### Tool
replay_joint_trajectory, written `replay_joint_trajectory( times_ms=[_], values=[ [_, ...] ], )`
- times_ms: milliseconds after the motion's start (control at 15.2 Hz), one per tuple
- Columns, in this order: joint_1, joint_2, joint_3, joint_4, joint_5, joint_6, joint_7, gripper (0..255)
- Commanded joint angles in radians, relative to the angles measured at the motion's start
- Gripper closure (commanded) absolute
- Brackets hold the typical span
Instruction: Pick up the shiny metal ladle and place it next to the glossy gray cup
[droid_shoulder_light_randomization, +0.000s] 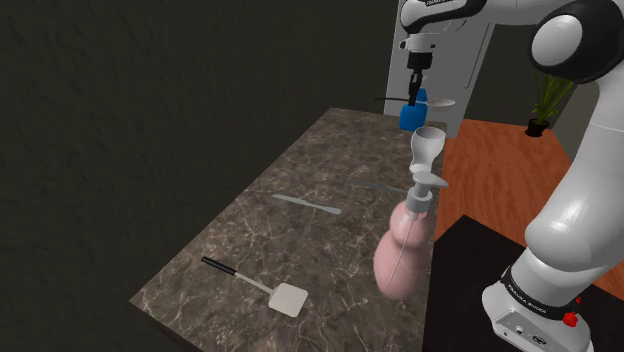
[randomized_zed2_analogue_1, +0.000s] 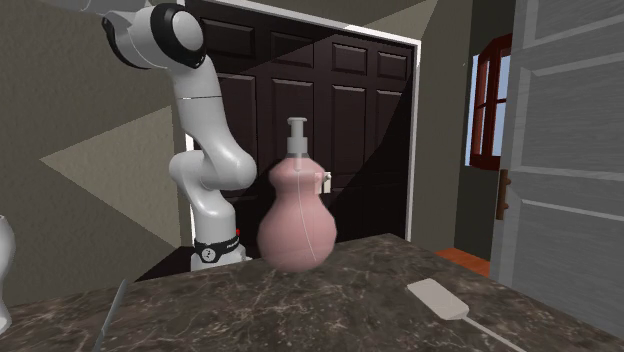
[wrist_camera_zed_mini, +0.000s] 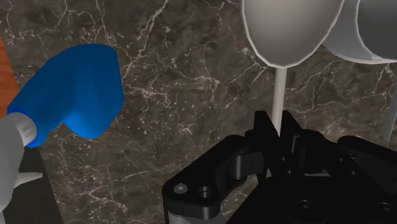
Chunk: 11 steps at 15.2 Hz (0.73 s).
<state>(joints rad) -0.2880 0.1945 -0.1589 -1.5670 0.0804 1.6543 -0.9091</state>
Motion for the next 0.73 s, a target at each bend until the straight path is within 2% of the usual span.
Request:
replay_joint_trajectory(
  times_ms=[0,660],
  values=[
    [0.001,0.0,0.0,-0.026,0.0,0.026,-0.001,255],
    [0.002,0.012,0.002,-0.144,0.004,0.157,-0.009,255]
  ],
)
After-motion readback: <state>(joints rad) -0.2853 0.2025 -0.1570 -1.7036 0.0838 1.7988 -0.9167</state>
